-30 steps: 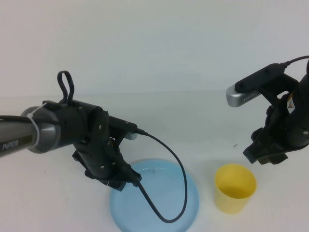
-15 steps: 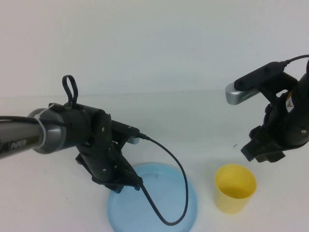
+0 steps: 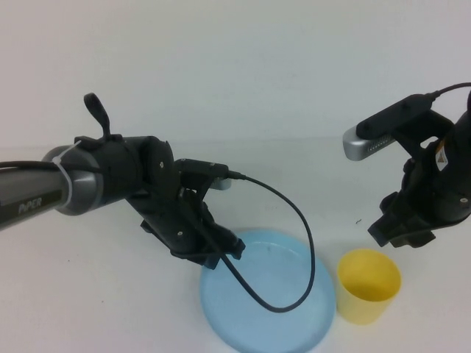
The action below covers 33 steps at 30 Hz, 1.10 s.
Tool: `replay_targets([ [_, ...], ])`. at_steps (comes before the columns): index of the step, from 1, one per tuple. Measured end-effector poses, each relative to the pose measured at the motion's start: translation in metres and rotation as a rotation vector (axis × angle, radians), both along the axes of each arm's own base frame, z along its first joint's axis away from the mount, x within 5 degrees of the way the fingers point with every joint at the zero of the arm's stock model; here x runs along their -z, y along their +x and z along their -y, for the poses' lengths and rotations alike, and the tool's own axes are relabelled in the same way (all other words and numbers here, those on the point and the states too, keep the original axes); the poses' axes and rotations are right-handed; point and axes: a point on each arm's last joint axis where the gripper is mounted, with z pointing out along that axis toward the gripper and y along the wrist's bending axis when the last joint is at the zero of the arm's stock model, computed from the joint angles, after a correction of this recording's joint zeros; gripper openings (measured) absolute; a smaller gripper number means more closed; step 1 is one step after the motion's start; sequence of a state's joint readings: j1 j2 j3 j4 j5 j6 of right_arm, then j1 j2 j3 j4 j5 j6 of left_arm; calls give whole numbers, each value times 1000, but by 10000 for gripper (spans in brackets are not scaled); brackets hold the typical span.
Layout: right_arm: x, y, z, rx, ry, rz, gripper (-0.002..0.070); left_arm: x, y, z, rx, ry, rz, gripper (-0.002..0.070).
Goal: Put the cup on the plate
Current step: Place the plate on the center of the table, then pick up the cup from the table
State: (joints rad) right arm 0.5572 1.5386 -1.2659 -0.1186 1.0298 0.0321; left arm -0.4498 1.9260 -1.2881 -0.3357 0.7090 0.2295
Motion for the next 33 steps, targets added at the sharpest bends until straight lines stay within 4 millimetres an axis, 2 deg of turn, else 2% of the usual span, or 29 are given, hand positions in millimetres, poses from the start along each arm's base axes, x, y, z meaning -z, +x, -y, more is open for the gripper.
replay_targets([
  [4, 5, 2, -2, -18, -12, -12, 363, 2, -1, -2, 14, 21, -3, 4],
  [6, 11, 5, -4, -17, -22, -32, 364, 1, 0, -2, 16, 23, 1, 34],
  [8, 20, 8, -7, -16, -25, -65, 367, 2, -1, -2, 35, 25, 4, 127],
  [12, 40, 15, -13, -14, -38, -124, 403, 1, -1, -2, 65, 32, 12, 393],
  [14, 46, 17, -15, -15, -46, -137, 417, 2, 0, -2, 72, 34, 18, 444],
  [17, 53, 20, -15, -23, -64, -150, 425, 0, 1, -5, 75, 62, 26, 378],
  [20, 60, 23, -16, -29, -90, -155, 428, -16, 1, -13, 70, 104, 78, 273],
  [24, 72, 29, -18, -38, -113, -154, 429, -63, -7, -26, 71, 144, 225, 129],
  [27, 84, 34, -20, -41, -125, -167, 428, -102, -21, -35, 67, 137, 318, 2],
  [28, 89, 36, -21, -44, -132, -171, 421, -112, -26, -40, 67, 160, 354, 1],
  [30, 98, 39, -21, -52, -156, -176, 377, -140, -39, -49, 30, 140, 422, 1],
  [33, 109, 43, -20, -80, -208, -179, 205, -175, -58, -63, -12, 144, 542, 1],
])
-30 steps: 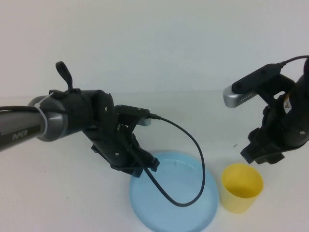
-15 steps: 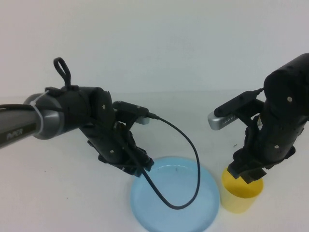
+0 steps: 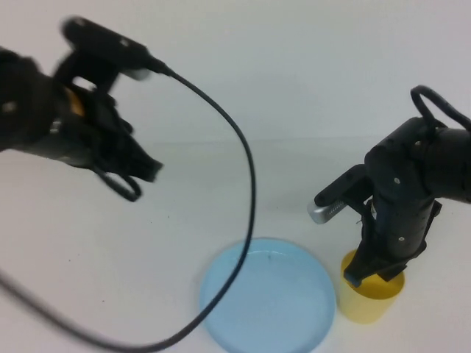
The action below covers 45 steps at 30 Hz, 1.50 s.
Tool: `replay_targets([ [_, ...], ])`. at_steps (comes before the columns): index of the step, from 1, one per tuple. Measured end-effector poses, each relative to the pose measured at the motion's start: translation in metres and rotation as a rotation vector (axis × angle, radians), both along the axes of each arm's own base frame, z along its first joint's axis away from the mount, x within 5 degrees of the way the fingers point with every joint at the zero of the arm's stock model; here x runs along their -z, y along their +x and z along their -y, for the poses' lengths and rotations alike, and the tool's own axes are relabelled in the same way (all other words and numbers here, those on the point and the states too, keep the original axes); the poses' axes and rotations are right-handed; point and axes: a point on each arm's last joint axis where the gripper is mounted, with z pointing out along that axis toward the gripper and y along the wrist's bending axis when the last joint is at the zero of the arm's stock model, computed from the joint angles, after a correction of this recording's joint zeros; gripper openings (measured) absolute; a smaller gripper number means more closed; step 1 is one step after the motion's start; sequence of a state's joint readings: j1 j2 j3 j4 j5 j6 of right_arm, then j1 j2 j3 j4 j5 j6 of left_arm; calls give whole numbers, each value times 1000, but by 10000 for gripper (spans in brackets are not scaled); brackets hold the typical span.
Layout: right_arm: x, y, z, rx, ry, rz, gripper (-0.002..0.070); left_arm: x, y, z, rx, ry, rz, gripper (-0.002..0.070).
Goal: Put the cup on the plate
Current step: Pick up the cup from the table, then place the cup on the plate
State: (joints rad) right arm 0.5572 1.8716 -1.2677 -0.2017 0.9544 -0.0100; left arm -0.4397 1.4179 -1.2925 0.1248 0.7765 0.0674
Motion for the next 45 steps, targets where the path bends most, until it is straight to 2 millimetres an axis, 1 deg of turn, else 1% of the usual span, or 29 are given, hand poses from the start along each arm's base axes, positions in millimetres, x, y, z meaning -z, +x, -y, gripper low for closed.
replay_targets([
  [1, 1, 1, 1, -7, -10, 6, 134, -9, -7, -6, -12, 4, 44, 1],
  [2, 0, 2, 1, -10, -12, 11, 94, -16, -14, -11, -27, 4, 81, 1],
  [4, -6, 3, 0, -10, -11, 19, 56, -23, -28, -25, -88, 26, 132, 1],
  [5, -9, 5, 0, -17, -17, 26, 41, -22, -33, -31, -124, 40, 152, 1],
  [8, -19, 6, 1, -23, -34, 28, 31, -17, -54, -50, -207, 57, 224, 1],
  [11, -38, 4, 0, -19, -4, 39, 31, -2, -80, -67, -231, 71, 292, 1],
  [12, -45, 1, -2, -16, 31, 41, 31, 1, -88, -71, -224, 80, 314, 1],
  [15, -62, -6, -12, -16, 184, 25, 31, 23, -108, -81, -208, 104, 336, 1],
  [18, -67, -12, -30, -33, 320, 11, 30, 39, -125, -91, -228, 110, 337, 1],
  [20, -62, -13, -41, -40, 359, 4, 30, 48, -134, -96, -240, 104, 342, 1],
  [24, -46, -10, -62, -54, 361, -33, 30, 54, -142, -99, -263, 33, 388, 1],
  [28, -33, -4, -86, -82, 340, -69, 30, 53, -144, -100, -255, 48, 410, 1],
  [31, -25, 2, -99, -89, 302, -90, 30, 53, -144, -99, -245, 44, 420, 1],
  [36, -16, 13, -102, -80, 209, -111, 30, 52, -144, -99, -244, 46, 427, 1],
  [39, -10, 15, -102, -81, 173, -128, 30, 52, -143, -99, -233, 46, 437, 1],
  [43, -7, 17, -102, -80, 166, -126, 32, 51, -143, -98, -230, 43, 449, 1],
  [45, -7, 17, -103, -81, 170, -121, 44, 51, -143, -98, -230, 45, 449, 1],
])
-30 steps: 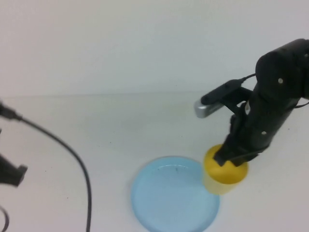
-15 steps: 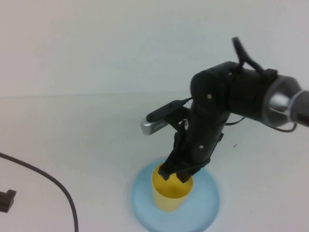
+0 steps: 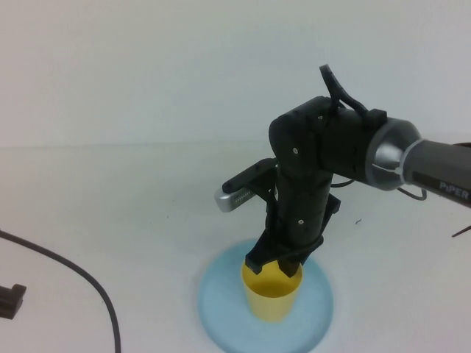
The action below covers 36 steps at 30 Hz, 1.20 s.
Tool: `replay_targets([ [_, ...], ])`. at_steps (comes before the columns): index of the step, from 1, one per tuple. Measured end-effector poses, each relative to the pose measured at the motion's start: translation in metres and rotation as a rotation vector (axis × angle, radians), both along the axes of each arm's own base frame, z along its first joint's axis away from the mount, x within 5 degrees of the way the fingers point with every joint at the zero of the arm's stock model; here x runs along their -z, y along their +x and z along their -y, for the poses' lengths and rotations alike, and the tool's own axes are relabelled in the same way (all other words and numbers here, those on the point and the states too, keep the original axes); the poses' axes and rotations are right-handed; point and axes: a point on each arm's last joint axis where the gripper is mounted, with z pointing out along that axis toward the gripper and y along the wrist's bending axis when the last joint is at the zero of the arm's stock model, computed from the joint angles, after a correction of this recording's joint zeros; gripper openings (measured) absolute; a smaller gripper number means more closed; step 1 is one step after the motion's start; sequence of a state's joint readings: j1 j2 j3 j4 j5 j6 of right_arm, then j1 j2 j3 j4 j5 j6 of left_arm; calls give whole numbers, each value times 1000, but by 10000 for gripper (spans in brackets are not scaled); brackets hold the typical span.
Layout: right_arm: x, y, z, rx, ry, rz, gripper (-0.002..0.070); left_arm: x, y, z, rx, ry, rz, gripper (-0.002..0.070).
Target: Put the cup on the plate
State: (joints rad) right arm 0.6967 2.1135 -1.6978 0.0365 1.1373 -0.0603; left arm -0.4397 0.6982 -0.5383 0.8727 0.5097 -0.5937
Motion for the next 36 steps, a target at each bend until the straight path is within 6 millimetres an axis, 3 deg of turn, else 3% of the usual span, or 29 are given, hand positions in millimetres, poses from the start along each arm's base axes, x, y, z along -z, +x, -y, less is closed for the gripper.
replay_targets([
  [3, 1, 1, -1, 1, 7, 9, 122, 0, 0, 0, -2, 5, -1, 1],
  [9, -15, 6, -3, 16, -2, 18, 420, -1, 0, -1, -16, -10, 14, 1],
  [14, -54, 15, -5, 17, 35, 137, 483, -4, 2, 3, 17, -54, 44, 1],
  [17, -86, 9, 1, 20, 73, 201, 431, -5, 2, 5, 28, -65, 53, 1],
  [21, -142, -8, 20, 23, 118, 319, 237, -10, -3, 6, 62, -108, 89, 1],
  [23, -169, -22, 35, 29, 140, 380, 118, -13, -9, 3, 60, -125, 115, 1],
  [25, -189, -37, 49, 34, 155, 420, 51, -18, -19, -1, 66, -132, 162, 1],
  [28, -213, -70, 78, 39, 181, 465, 16, -22, -33, -8, 69, -155, 224, 1],
  [32, -219, -114, 114, 38, 225, 515, 5, -19, -50, -16, 61, -213, 281, 1],
  [36, -201, -154, 147, 37, 284, 578, 2, -21, -59, -21, 48, -243, 312, 1],
])
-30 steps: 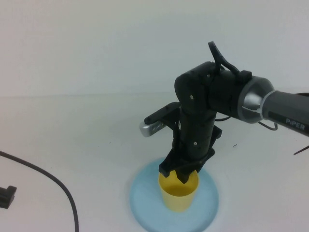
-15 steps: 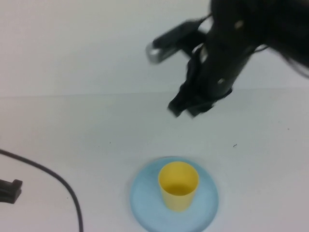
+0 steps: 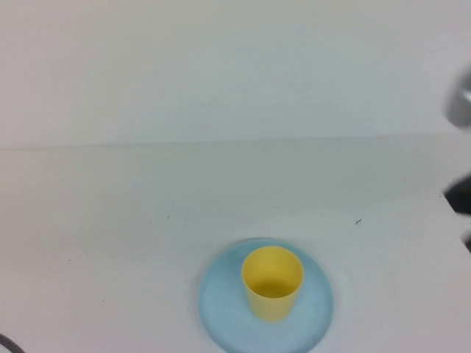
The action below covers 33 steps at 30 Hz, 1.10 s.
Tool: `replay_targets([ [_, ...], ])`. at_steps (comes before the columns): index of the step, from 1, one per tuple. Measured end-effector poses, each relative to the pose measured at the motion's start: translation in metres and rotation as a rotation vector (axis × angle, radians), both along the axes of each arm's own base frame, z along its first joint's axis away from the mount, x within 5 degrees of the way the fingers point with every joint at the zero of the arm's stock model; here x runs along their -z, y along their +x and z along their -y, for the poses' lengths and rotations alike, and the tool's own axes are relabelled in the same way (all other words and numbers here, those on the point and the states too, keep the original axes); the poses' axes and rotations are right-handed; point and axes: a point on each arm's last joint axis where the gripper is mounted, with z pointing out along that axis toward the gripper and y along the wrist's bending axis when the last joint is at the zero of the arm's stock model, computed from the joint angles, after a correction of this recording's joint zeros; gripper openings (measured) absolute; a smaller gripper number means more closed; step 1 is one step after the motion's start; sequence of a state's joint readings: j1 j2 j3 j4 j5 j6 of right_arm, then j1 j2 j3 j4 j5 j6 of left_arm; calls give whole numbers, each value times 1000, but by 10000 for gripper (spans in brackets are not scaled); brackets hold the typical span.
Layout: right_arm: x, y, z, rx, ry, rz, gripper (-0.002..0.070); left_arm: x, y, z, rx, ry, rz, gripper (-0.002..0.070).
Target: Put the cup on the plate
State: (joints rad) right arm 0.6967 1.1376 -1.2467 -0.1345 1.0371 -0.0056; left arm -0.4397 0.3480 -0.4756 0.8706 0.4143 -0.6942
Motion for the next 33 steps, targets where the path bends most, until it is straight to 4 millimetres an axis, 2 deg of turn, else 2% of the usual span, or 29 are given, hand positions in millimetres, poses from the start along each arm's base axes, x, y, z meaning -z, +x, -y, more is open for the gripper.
replay_targets([
  [7, 41, -54, 42, -23, 185, 204, 2, 14, -2, -13, -148, 3, -150, 1],
  [13, 50, -84, 67, -21, 227, 258, 1, 14, -4, -14, -149, -4, -141, 1],
  [17, 52, -92, 75, -13, 207, 233, 1, 10, -15, -21, -168, -34, -88, 1],
  [23, 57, -94, 77, -8, 179, 199, 1, 12, -29, -32, -288, -79, -38, 1],
  [29, 56, -96, 82, -7, 175, 247, 1, 42, -33, -36, -415, -43, -31, 1],
  [33, 54, -106, 101, 154, 305, 388, 1, 59, -31, -34, -419, 1, 8, 0],
])
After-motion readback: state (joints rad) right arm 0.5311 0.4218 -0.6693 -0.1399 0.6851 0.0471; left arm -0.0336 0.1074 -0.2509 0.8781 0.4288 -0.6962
